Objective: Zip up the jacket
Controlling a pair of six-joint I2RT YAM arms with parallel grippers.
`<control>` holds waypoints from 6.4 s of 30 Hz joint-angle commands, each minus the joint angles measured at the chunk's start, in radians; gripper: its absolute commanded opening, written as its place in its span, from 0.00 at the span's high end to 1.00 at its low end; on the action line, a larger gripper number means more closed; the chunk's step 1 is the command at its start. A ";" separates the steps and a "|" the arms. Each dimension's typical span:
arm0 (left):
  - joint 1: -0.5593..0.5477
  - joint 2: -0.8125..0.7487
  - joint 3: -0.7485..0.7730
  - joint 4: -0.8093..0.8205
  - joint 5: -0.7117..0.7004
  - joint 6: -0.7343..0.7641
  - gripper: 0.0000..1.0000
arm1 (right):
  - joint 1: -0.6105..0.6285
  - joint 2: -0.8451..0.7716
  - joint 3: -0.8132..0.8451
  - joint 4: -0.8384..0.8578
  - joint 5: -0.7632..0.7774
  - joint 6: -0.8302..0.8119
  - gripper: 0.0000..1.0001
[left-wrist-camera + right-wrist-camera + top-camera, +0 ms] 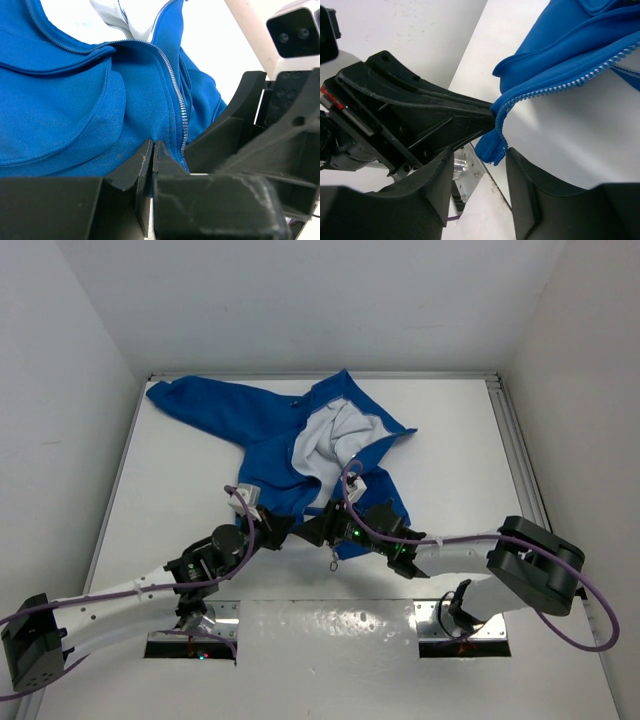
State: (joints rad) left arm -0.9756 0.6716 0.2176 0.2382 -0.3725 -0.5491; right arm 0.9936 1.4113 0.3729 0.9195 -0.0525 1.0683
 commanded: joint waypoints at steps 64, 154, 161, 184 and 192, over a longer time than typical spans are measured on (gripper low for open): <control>0.127 -0.098 -0.072 0.107 0.243 -0.017 0.45 | -0.095 0.184 -0.092 0.762 -0.081 0.344 1.00; 0.227 -0.023 -0.003 0.087 0.287 0.101 1.00 | 0.071 -0.031 0.210 -1.091 0.408 -0.401 0.69; 0.227 -0.049 -0.009 0.079 0.279 0.101 1.00 | 0.071 0.006 0.201 -1.085 0.381 -0.395 0.66; 0.227 -0.086 -0.012 0.056 0.267 0.098 1.00 | 0.071 0.080 0.146 -1.055 0.287 -0.317 0.94; 0.227 -0.083 -0.026 0.087 0.279 0.077 1.00 | 0.069 -0.049 0.055 -0.886 0.264 -0.271 1.00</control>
State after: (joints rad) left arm -0.7570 0.5938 0.1959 0.2646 -0.1043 -0.4683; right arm 1.0569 1.4128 0.4870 -0.0223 0.2604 0.7624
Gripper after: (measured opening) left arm 0.024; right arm 0.009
